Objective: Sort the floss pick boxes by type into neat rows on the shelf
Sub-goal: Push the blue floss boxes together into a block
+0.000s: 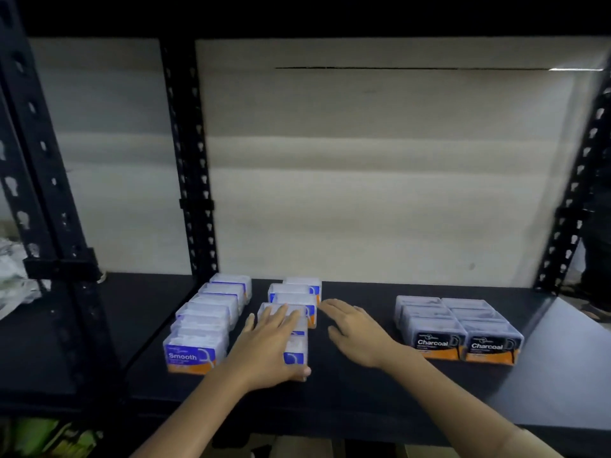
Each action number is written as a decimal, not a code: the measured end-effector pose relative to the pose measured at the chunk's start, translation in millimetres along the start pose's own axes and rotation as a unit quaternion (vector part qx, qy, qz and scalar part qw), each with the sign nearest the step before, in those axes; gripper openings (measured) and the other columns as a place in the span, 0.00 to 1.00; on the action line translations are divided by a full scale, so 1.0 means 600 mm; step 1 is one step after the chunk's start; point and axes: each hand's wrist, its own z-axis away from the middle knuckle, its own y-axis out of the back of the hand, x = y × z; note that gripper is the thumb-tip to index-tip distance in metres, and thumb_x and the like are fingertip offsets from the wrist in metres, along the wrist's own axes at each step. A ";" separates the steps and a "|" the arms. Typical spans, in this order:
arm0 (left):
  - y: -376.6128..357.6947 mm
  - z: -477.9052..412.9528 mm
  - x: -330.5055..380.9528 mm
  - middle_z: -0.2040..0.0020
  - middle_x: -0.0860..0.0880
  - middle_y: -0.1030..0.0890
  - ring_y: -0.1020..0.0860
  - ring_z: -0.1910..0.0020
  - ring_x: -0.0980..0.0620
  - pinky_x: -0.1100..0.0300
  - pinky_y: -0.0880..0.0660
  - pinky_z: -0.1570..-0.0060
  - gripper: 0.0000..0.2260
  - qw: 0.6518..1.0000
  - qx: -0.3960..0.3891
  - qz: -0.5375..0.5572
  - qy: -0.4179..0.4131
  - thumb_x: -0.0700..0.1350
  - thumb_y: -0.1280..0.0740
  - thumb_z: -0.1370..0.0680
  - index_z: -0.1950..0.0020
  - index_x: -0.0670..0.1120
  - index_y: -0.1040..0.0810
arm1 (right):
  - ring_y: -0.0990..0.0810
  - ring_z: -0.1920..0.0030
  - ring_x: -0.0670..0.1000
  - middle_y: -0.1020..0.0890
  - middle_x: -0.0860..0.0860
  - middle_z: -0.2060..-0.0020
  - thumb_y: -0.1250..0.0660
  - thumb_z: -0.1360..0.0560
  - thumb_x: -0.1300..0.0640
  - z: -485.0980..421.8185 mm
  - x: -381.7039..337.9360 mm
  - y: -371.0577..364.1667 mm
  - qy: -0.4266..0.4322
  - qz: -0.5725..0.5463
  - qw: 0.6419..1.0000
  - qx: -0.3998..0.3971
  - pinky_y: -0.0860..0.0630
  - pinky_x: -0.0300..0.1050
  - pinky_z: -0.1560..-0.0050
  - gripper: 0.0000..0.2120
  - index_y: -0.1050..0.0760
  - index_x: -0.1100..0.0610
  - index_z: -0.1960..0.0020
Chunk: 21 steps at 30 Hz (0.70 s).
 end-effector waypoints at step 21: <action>-0.012 0.027 -0.059 0.21 0.56 0.57 0.57 0.22 0.56 0.53 0.59 0.24 0.37 0.998 0.039 -0.041 -0.037 0.59 0.40 0.22 0.22 0.51 0.59 | 0.51 0.23 0.50 0.46 0.47 0.23 0.54 0.18 0.47 -0.110 -0.060 -0.030 0.009 -0.026 0.994 -0.104 0.54 0.56 0.24 0.23 0.46 0.49 0.24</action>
